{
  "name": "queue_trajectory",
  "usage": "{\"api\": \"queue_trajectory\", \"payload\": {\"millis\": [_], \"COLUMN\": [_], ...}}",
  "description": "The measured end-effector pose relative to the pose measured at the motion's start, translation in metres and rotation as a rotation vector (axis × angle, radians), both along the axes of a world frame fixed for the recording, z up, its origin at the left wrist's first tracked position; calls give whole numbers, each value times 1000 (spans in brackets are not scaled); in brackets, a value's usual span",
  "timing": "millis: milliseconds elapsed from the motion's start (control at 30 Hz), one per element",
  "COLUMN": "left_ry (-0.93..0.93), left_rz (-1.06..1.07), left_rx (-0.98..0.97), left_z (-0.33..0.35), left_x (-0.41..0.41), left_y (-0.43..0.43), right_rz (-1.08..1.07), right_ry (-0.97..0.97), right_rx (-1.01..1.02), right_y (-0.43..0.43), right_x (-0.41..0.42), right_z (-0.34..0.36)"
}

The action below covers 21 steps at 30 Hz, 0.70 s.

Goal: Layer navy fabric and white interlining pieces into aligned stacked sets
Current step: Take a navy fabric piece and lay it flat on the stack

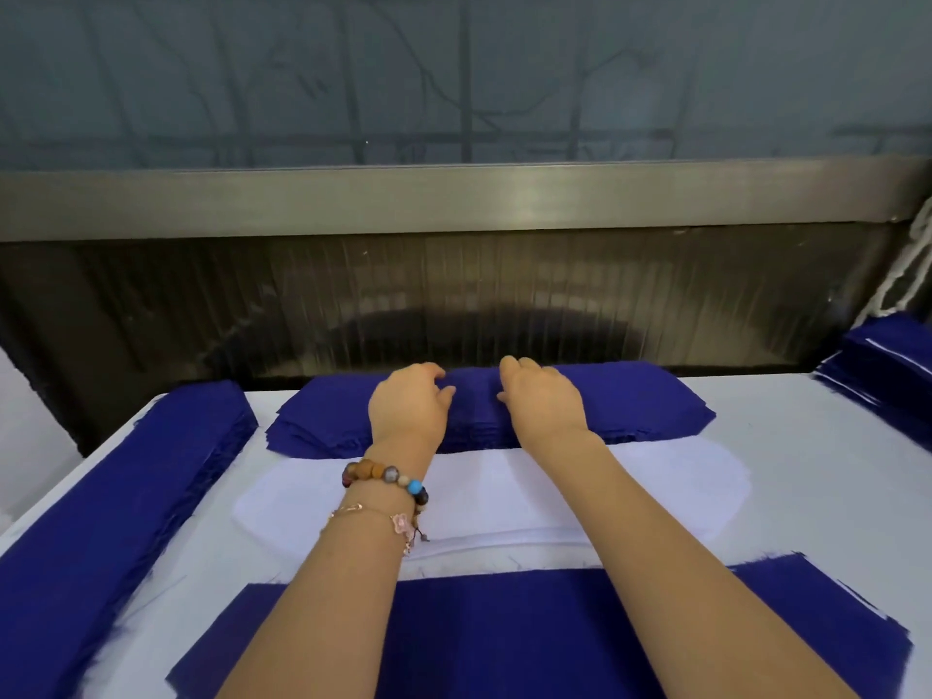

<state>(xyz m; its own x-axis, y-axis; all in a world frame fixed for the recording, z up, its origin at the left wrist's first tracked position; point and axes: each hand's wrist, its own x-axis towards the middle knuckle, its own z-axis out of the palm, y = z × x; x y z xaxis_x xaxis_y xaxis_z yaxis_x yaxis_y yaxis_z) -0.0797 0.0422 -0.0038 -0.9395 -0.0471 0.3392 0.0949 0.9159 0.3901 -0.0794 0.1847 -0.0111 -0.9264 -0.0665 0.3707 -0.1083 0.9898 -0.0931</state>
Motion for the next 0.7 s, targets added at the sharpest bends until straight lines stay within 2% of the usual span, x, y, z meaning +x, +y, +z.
{"api": "queue_trajectory", "payload": {"millis": [100,267,467,700], "left_ry": [-3,54,44,140], "left_rz": [32,49,22,5], "left_rx": [46,-149,-155,-169], "left_z": [-9,-18,-21,-19], "left_x": [-6,-6,-3,-3], "left_y": [-6,9,11,8], "right_rz": [11,7,12,-25], "right_ry": [-29,-41,-47,-21], "right_rx": [-82,-108,-187,-126], "right_y": [7,11,18,10], "right_x": [-3,-4,-5,-2], "right_z": [-1,-3,-4,-5]}}
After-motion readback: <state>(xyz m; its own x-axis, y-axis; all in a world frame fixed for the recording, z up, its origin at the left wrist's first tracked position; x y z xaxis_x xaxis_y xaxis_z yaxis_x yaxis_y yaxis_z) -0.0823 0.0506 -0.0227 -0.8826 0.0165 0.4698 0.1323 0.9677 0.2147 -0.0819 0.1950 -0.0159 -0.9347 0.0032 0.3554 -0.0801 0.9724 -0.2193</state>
